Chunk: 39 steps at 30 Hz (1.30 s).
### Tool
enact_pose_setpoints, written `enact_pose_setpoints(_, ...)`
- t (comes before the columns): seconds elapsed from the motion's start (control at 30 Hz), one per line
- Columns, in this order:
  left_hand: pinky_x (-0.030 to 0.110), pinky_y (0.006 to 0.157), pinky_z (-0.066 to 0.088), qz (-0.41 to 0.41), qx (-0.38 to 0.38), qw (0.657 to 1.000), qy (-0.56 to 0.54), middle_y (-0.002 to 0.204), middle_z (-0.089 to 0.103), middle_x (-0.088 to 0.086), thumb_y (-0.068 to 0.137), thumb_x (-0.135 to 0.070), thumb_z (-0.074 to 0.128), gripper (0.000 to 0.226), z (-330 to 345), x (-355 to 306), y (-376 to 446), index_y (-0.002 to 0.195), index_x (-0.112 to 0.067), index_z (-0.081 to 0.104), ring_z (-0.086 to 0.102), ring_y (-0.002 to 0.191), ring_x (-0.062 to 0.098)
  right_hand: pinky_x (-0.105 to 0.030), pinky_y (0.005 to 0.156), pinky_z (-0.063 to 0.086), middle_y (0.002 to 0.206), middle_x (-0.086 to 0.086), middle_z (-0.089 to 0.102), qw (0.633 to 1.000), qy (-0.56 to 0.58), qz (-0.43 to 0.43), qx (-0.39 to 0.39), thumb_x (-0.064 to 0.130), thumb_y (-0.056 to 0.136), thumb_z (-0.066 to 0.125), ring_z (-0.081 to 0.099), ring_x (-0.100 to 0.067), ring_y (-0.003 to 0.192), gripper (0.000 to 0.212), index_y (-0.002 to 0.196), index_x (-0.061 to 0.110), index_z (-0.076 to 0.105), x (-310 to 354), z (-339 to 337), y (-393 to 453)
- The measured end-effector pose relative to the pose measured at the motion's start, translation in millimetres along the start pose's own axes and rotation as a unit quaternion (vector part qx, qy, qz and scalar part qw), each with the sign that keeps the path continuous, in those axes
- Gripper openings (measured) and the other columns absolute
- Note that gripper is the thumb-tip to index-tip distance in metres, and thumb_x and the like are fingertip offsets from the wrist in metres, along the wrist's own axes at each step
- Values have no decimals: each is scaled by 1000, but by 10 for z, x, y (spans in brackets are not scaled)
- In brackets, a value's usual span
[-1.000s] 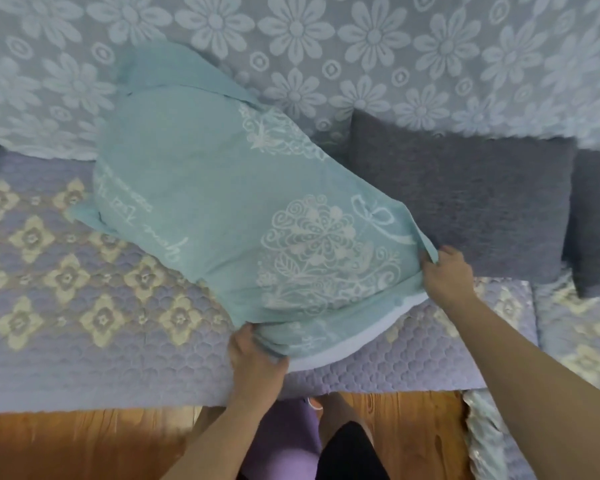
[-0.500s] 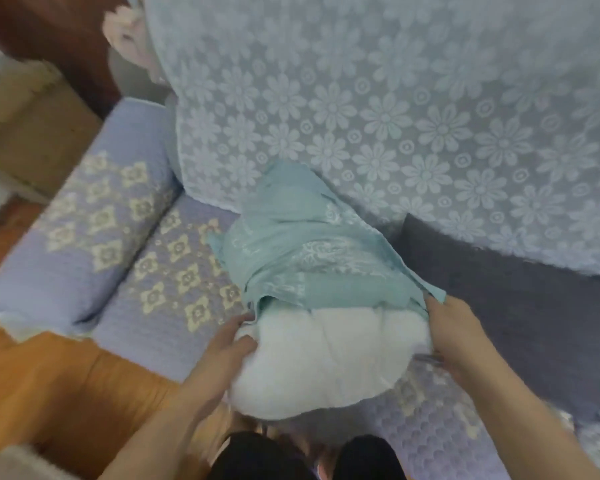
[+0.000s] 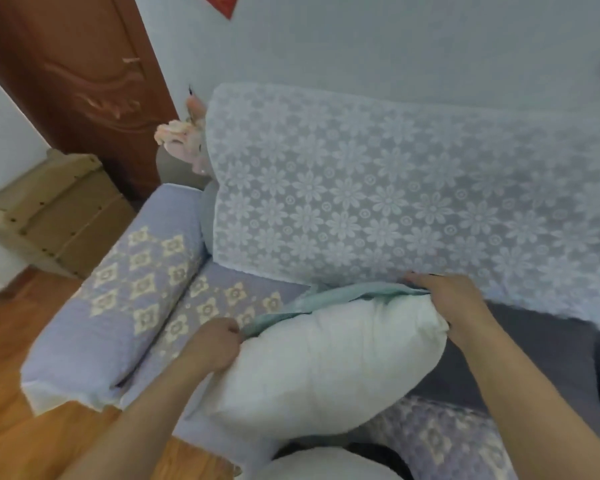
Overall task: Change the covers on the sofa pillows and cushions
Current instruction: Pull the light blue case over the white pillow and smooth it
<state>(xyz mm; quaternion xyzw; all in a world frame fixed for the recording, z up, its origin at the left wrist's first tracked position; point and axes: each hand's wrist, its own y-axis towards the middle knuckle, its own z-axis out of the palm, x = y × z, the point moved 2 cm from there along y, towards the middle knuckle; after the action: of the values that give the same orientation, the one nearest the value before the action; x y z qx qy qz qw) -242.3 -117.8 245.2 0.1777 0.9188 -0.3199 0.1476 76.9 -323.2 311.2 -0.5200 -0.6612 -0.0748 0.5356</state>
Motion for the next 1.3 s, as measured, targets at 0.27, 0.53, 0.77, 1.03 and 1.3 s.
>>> enact_pose_setpoints(0.27,22,62,35,171,-186,904,-345,68,48,-7,104,-7,50,25,39,212,-441,80,-6,49,43,65,5,-29,81,44,110,13,64,901,-370,-12,228,71,82,62,59,-6,93,47,114,37,57,-674,97,-391)
enact_pose_setpoints(0.53,22,56,33,178,-228,931,-222,68,50,5,108,-20,43,27,195,118,-51,81,-17,42,45,63,14,-26,95,38,119,12,58,908,-356,-192,108,30,94,67,56,-13,114,8,93,34,74,-1035,96,-189)
enact_pose_setpoints(0.77,19,61,39,247,-132,947,-158,75,57,-8,105,-27,44,21,551,313,-422,85,-34,49,55,68,0,-28,68,33,73,9,54,903,-317,-287,-41,28,102,46,48,-11,72,31,71,31,47,-1160,91,-448)
enact_pose_setpoints(1.03,34,76,43,137,-50,980,-137,94,65,-3,108,-29,38,23,409,-63,-274,104,-24,60,58,85,19,-39,61,40,69,-6,56,939,-289,-175,-73,24,105,38,54,-32,68,30,77,16,43,-985,242,-425)
enact_pose_setpoints(1.3,32,68,40,374,-264,887,-63,76,56,-5,107,-29,44,21,-1896,-1741,-535,91,-19,53,52,74,15,-38,64,27,68,-4,48,876,-279,-356,-166,27,104,44,46,-27,70,40,68,10,47,1910,-619,-544)
